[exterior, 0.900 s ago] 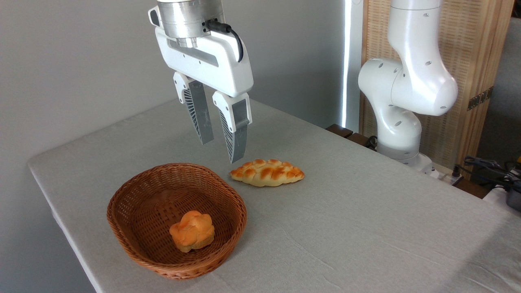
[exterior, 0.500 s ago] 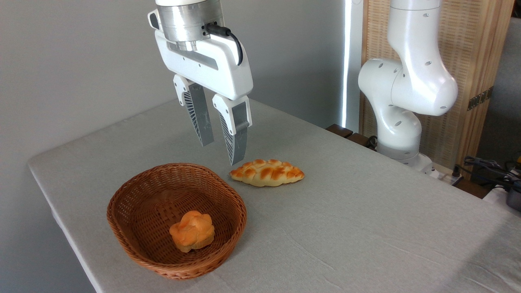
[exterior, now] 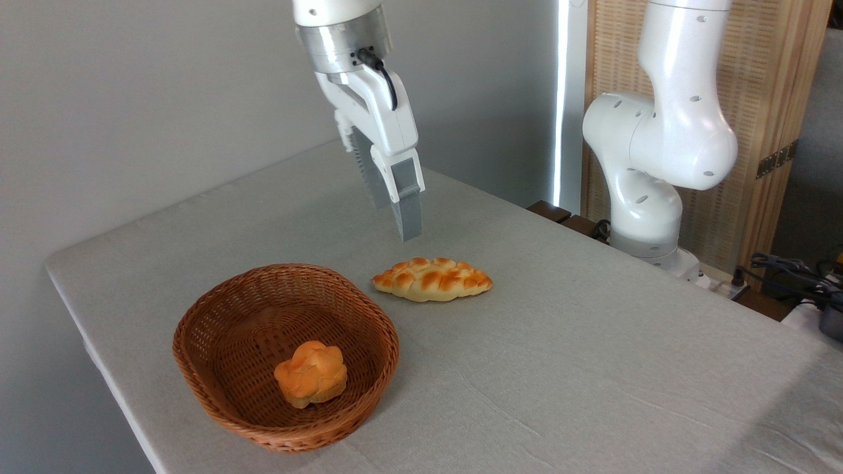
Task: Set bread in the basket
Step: 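Lower the open gripper down onto the braided golden bread, then close the gripper around the middle of the braided bread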
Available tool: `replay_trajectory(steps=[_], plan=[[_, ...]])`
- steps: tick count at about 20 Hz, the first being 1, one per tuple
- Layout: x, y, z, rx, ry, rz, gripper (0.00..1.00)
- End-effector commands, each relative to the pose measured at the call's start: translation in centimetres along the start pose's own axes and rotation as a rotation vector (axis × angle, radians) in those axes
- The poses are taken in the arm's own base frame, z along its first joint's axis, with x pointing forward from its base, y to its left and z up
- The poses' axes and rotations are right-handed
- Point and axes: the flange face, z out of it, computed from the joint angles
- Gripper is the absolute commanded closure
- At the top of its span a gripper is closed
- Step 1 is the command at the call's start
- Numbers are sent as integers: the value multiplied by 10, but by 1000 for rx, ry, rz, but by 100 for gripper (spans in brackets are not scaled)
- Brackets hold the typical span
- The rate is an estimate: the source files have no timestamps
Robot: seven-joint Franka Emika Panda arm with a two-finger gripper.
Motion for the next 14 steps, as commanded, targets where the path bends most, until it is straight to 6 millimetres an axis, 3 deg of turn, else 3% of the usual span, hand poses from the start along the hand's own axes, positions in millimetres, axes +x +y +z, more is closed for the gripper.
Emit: replay_trajectory(steps=[1,5,14], plan=[[13,54,64,-23,-28,245,0],[18,76,120,-102,-84,491,0],[24,74,152,-54,-100,529,0]])
